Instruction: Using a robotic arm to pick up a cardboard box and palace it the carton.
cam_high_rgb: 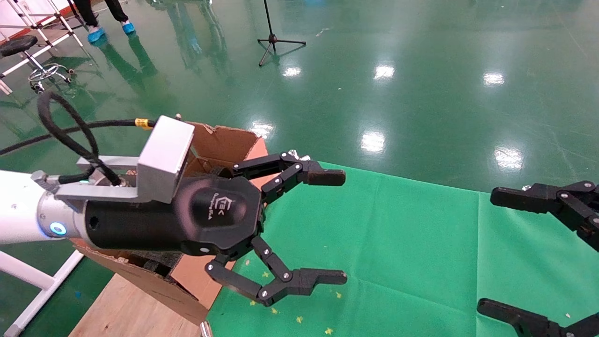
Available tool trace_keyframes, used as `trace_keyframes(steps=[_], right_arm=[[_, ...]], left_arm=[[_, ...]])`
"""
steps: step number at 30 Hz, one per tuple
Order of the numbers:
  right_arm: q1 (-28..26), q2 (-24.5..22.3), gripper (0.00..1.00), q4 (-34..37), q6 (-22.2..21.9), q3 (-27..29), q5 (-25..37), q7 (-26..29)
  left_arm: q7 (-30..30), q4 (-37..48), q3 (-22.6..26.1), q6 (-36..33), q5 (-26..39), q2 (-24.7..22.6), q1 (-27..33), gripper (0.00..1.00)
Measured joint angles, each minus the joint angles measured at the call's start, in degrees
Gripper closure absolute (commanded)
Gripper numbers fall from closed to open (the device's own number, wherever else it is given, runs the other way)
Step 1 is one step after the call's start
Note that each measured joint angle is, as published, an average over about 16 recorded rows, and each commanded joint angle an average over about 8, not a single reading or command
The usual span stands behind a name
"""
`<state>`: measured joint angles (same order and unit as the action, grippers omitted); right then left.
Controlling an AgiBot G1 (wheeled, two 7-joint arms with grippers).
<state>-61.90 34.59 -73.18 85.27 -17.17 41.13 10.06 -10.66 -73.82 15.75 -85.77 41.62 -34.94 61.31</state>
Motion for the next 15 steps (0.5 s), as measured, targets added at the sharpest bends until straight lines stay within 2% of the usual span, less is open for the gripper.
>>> trace_keyframes(steps=[15], right_arm=[[0.0,0.0,0.0,0.0,0.0,0.0,0.0,0.0]], left_arm=[[-0.1,0.2,0.2,0.1,0.2,0.0,0.2,0.0]])
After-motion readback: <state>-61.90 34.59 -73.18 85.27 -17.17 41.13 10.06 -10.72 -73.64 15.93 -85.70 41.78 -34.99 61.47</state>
